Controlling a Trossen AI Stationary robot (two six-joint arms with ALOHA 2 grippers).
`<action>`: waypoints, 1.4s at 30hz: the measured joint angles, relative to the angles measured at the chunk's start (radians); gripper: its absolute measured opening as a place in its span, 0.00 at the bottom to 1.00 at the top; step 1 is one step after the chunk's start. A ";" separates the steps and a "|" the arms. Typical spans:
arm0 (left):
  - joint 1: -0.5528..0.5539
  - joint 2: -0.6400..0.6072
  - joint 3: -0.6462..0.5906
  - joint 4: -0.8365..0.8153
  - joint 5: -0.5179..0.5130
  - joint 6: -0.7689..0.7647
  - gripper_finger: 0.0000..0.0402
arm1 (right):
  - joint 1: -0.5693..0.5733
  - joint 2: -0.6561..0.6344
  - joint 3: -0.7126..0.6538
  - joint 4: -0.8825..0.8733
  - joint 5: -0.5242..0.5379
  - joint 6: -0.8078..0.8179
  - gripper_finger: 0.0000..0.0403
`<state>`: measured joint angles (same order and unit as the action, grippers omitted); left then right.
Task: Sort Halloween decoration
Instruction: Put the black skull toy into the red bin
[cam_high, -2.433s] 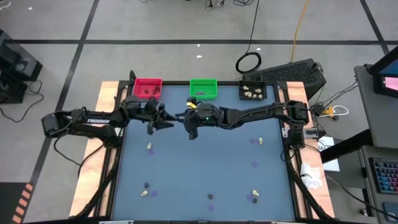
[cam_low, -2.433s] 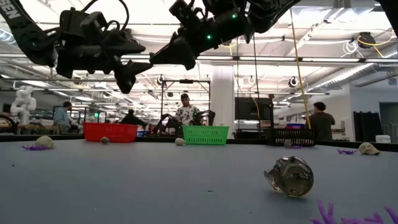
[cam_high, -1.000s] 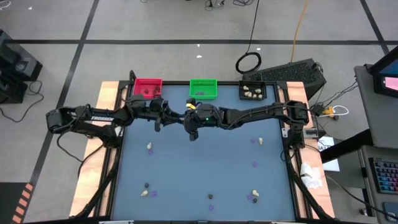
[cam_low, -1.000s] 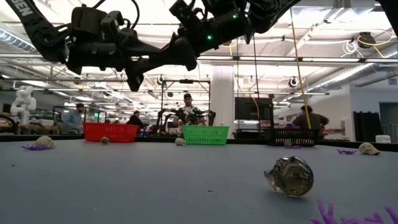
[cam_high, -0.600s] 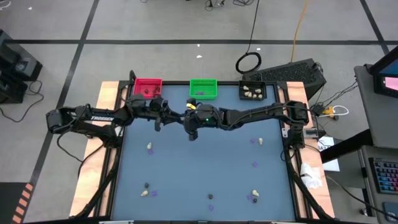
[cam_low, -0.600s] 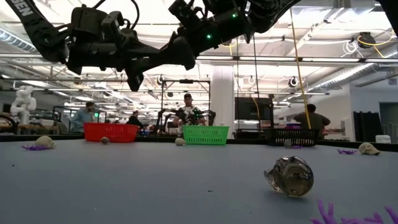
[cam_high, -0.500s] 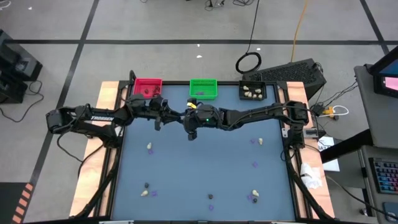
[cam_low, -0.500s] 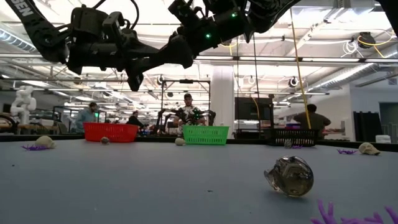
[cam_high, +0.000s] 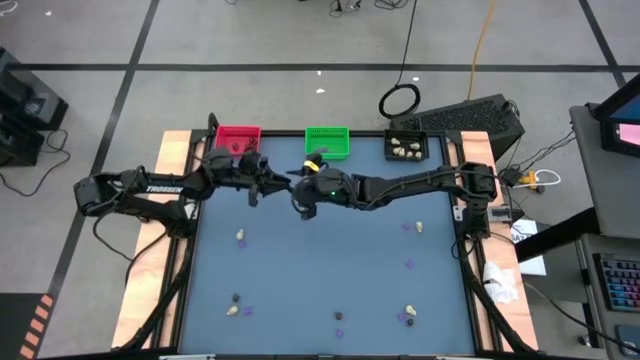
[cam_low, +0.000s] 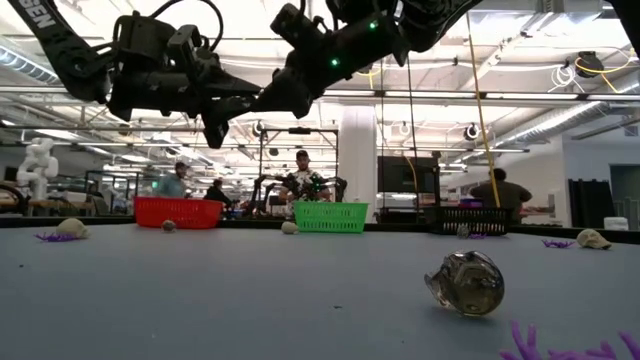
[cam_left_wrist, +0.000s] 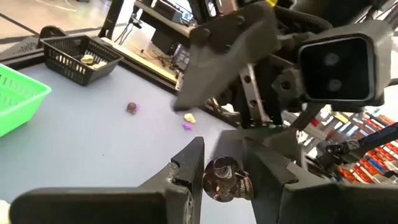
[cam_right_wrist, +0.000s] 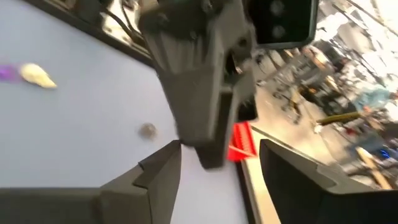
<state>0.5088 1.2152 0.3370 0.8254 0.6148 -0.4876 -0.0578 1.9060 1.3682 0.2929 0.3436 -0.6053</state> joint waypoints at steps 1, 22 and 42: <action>0.007 0.000 0.000 0.000 0.005 0.005 0.24 | 0.000 0.000 0.000 -0.005 0.024 -0.007 0.51; 0.314 0.000 0.244 -0.743 -0.564 0.417 0.24 | -0.004 -0.001 0.001 -0.190 0.233 -0.005 0.02; 0.532 0.244 0.279 -0.838 -0.716 0.423 0.24 | -0.021 -0.001 0.001 -0.216 0.228 0.052 0.00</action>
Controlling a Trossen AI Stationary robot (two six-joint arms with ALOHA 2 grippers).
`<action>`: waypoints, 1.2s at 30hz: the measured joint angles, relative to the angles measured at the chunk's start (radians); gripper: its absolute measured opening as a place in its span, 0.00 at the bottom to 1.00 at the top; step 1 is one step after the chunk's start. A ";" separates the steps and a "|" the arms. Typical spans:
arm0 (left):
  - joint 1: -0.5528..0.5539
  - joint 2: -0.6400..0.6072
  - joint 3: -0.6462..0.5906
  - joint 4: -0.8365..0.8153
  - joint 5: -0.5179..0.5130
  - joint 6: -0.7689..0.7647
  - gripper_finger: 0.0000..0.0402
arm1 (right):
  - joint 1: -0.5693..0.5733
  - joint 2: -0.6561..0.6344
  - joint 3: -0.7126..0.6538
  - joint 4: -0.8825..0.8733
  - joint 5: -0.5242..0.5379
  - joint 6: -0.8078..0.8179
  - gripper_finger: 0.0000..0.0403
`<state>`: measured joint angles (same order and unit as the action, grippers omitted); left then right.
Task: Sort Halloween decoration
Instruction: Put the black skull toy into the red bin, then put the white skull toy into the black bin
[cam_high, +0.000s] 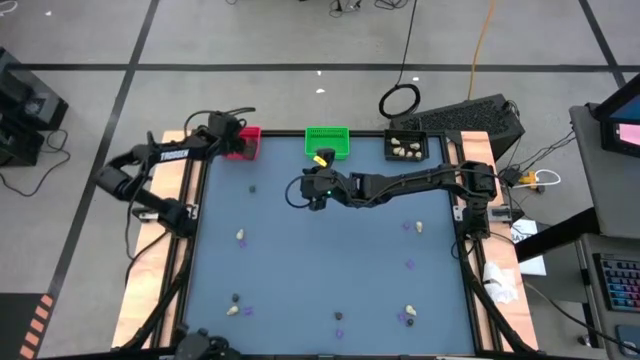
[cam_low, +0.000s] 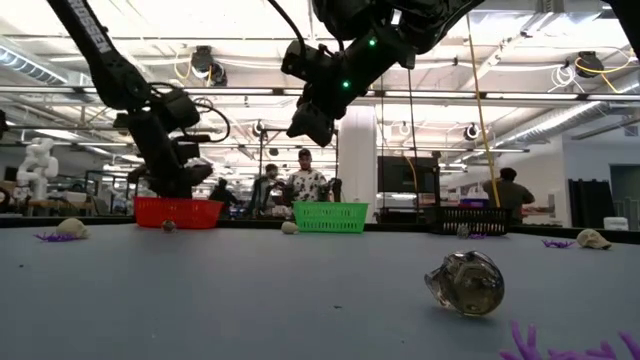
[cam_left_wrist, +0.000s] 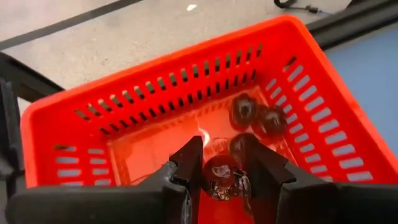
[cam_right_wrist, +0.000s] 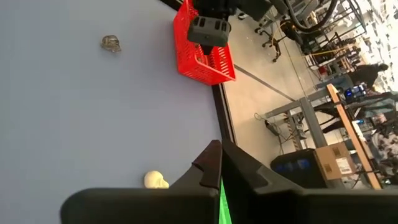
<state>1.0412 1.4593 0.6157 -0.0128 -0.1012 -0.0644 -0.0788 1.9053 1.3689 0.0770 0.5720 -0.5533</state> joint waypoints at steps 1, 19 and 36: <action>0.001 0.009 0.006 0.002 0.001 0.000 0.24 | 0.000 0.000 0.000 -0.001 0.000 0.009 0.00; -0.001 0.020 0.043 -0.004 0.019 0.019 0.38 | 0.000 0.000 0.000 -0.018 -0.001 0.019 0.00; -0.089 -0.232 0.043 -0.002 0.019 0.097 0.39 | -0.043 0.000 -0.061 0.026 -0.288 0.161 0.00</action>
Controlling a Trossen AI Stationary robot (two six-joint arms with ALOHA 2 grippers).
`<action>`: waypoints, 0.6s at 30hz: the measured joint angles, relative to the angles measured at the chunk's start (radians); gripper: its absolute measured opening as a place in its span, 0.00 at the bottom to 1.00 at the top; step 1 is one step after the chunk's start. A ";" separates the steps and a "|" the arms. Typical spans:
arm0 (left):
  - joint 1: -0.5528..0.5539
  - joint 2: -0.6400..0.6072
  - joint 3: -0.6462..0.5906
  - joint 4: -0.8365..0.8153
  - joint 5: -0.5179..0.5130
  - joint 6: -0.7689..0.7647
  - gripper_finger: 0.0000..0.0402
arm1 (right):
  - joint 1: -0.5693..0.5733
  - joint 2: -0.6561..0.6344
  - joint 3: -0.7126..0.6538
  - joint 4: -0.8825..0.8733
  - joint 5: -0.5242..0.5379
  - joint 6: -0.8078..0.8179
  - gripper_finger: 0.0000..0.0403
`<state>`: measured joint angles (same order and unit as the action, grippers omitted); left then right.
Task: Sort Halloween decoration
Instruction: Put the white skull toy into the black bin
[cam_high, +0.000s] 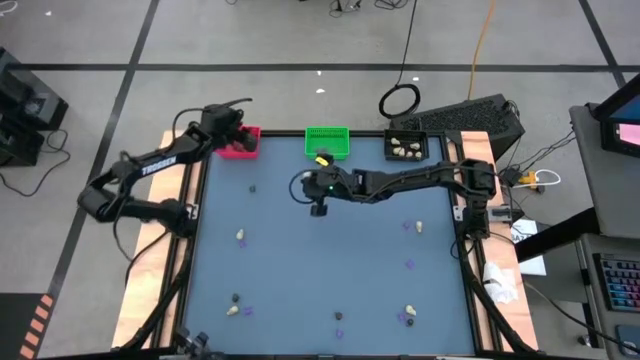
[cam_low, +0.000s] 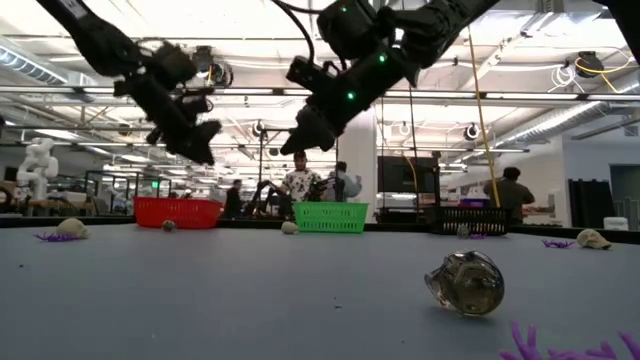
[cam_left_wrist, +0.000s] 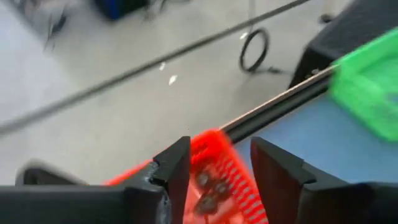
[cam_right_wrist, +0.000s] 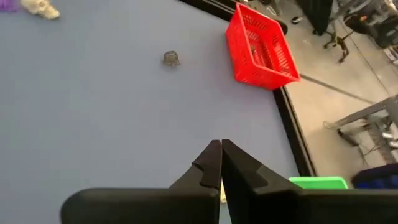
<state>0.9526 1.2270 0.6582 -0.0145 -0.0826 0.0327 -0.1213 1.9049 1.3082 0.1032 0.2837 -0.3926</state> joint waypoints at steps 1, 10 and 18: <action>-0.024 -0.023 0.000 0.002 0.000 0.022 0.37 | -0.004 0.000 -0.010 0.016 -0.001 0.012 0.00; -0.288 -0.114 -0.015 0.073 0.000 0.080 0.20 | -0.009 0.000 -0.143 0.206 -0.001 0.093 0.00; -0.454 -0.114 -0.102 0.314 0.000 0.080 0.13 | -0.003 0.000 -0.225 0.229 -0.001 0.193 0.00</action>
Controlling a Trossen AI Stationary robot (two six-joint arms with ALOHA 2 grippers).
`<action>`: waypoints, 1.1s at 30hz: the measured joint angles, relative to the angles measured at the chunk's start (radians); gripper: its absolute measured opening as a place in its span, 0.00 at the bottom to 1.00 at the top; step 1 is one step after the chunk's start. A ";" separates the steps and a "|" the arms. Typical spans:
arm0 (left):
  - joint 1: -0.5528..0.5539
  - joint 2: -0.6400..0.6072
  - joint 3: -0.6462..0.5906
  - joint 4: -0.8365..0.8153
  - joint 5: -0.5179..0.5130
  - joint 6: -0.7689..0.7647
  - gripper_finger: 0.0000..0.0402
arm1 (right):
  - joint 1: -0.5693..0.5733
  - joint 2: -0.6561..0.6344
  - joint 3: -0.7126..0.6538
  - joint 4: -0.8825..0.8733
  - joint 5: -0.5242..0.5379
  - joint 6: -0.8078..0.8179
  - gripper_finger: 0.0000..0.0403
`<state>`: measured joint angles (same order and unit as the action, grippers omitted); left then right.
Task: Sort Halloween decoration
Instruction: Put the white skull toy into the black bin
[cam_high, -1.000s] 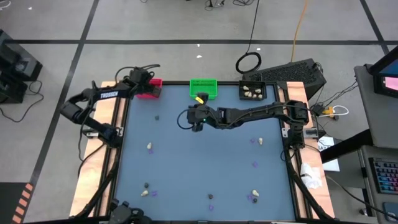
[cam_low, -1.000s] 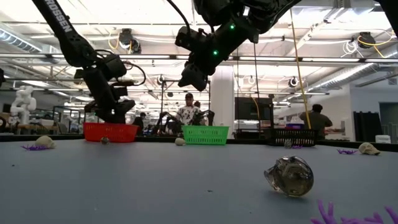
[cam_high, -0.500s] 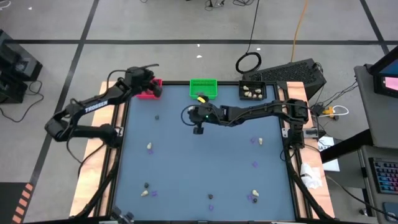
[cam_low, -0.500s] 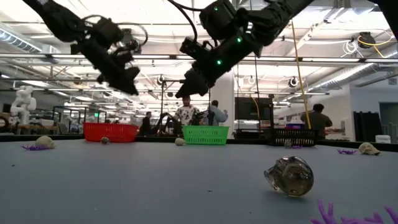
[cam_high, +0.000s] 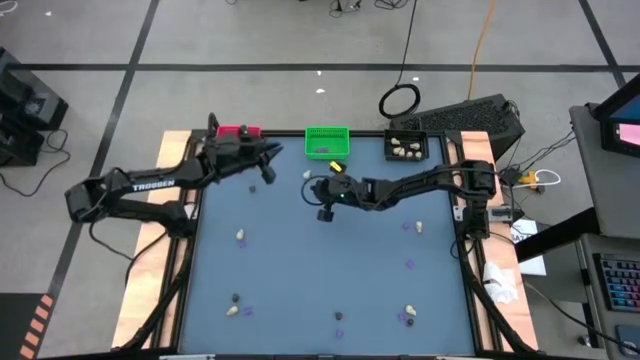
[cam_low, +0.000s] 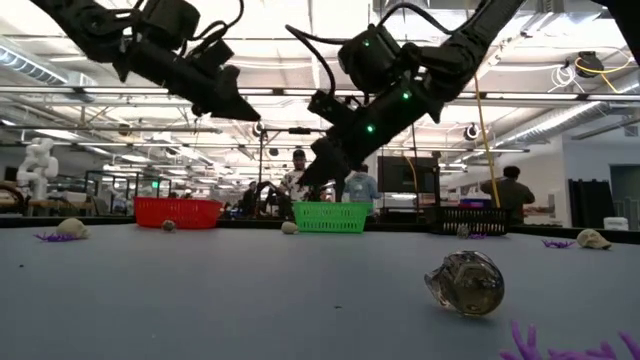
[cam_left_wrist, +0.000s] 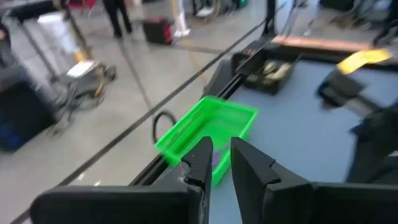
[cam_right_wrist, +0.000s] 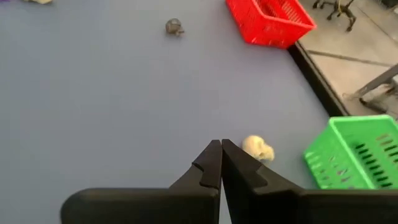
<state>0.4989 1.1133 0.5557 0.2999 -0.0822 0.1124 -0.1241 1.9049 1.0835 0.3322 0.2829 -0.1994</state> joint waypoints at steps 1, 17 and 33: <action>-0.014 0.000 -0.016 0.033 0.000 0.000 0.13 | 0.004 0.000 -0.007 0.004 0.001 0.007 0.00; -0.138 0.000 -0.230 0.331 0.000 -0.002 0.13 | 0.058 -0.001 -0.035 0.056 0.003 0.097 0.00; -0.139 0.002 -0.276 0.411 0.027 -0.001 0.13 | 0.160 -0.253 -0.036 -0.429 0.098 0.324 0.00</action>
<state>0.3595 1.1152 0.2802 0.7111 -0.0552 0.1116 0.0358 1.6516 1.0477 -0.0970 0.3805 0.1248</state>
